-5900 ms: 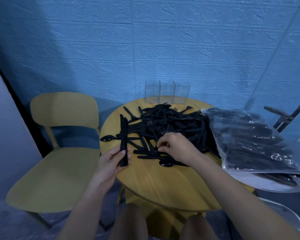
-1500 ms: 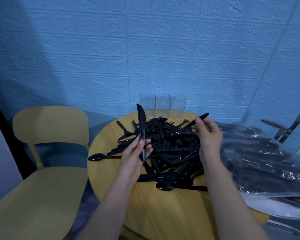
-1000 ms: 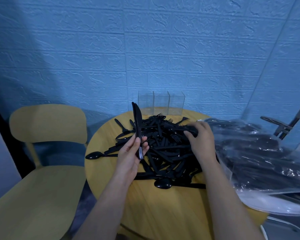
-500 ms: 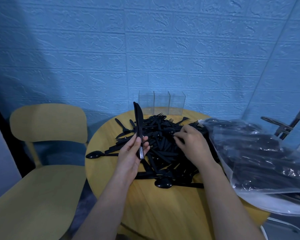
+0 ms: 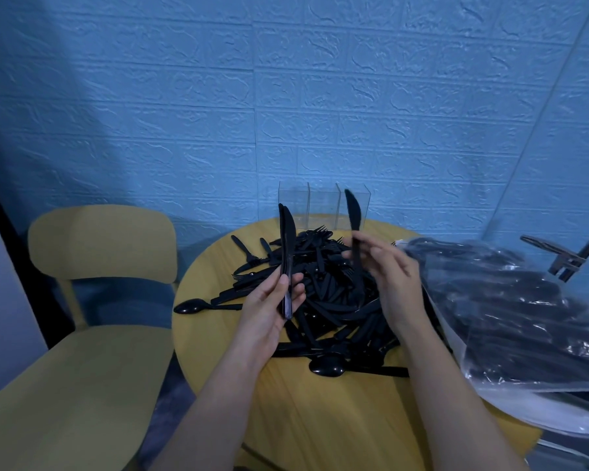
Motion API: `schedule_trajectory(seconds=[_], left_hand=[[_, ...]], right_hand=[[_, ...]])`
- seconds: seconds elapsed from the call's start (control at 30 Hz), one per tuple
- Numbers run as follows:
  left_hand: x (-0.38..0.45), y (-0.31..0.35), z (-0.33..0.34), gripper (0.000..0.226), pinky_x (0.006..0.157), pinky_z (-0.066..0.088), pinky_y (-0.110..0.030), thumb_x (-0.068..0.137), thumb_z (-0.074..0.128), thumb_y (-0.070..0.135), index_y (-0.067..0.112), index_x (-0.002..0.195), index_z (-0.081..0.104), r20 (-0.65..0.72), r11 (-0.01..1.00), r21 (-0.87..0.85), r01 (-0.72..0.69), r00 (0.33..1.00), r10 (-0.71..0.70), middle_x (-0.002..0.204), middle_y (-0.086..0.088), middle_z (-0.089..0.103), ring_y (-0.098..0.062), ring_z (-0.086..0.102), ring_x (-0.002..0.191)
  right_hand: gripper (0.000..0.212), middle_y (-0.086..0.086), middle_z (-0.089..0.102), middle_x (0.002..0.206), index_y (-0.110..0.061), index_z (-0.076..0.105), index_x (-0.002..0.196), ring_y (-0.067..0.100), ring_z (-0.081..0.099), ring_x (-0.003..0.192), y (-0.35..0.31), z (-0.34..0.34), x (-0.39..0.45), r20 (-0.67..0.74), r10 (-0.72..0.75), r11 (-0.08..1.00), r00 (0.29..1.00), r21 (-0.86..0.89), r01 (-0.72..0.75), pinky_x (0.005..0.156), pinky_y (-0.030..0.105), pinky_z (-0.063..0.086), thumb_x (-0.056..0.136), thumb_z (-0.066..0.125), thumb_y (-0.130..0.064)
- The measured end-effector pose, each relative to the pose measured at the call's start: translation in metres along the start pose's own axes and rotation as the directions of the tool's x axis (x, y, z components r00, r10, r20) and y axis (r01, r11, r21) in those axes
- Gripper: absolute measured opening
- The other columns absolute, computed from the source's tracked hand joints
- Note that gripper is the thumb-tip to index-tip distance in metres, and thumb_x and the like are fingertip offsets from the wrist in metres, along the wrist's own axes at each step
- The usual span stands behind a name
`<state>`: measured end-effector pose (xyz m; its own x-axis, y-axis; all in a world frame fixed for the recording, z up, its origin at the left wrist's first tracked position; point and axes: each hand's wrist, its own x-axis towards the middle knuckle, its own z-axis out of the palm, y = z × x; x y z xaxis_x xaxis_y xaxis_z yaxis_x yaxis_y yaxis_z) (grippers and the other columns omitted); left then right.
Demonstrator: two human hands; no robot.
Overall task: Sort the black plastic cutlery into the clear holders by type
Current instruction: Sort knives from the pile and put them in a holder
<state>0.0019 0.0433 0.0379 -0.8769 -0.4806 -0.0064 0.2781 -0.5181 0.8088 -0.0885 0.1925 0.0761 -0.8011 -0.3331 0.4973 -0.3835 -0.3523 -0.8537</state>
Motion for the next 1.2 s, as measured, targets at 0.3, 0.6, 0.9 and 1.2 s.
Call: schedule_trajectory(seconds=[0.3,0.6,0.9,1.2], left_hand=[[-0.002,-0.002,0.002,0.026,0.069,0.056,-0.023,0.095,0.05,0.01,0.013,0.118,0.061,0.078,0.993,0.119,0.017,0.997,-0.026,0.099,-0.007,0.073,-0.018,0.071,0.09],[-0.001,-0.003,0.002,0.035,0.086,0.054,-0.026,0.095,0.05,0.012,0.016,0.13,0.056,0.095,0.978,0.208,-0.008,0.995,-0.012,0.119,-0.001,0.067,-0.017,0.062,0.112],[0.001,-0.005,0.002,0.031,0.077,0.058,-0.028,0.092,0.051,0.009,0.019,0.12,0.061,0.174,0.985,0.175,0.008,0.984,-0.039,0.111,-0.004,0.07,-0.017,0.068,0.091],[0.001,-0.006,0.002,0.026,0.066,0.059,-0.026,0.089,0.053,0.002,0.011,0.11,0.065,0.141,0.989,0.118,0.093,0.984,-0.109,0.088,-0.002,0.072,-0.008,0.064,0.07]], right_hand=[[0.032,0.004,0.068,0.087,-0.018,0.053,0.105,0.007,0.066,0.079,0.018,0.034,-0.007,0.03,0.142,0.987,0.989,-0.076,-0.139,0.072,0.017,0.05,0.084,0.064,0.003],[0.014,-0.002,0.063,0.085,-0.017,0.062,0.098,0.01,0.058,0.078,0.028,0.057,-0.012,-0.055,0.286,0.944,0.957,-0.155,-0.291,0.071,0.017,0.048,0.088,0.063,-0.007],[0.012,-0.003,0.057,0.079,-0.019,0.056,0.092,0.006,0.053,0.055,0.019,0.047,-0.01,0.038,0.368,0.928,0.929,-0.083,-0.364,0.049,0.022,0.047,0.089,0.064,-0.01],[0.017,0.002,0.064,0.09,-0.008,0.066,0.098,0.016,0.058,0.085,0.018,-0.007,0.011,-0.208,-0.004,0.645,0.978,-0.748,-0.157,0.074,0.018,0.044,0.089,0.065,-0.023]])
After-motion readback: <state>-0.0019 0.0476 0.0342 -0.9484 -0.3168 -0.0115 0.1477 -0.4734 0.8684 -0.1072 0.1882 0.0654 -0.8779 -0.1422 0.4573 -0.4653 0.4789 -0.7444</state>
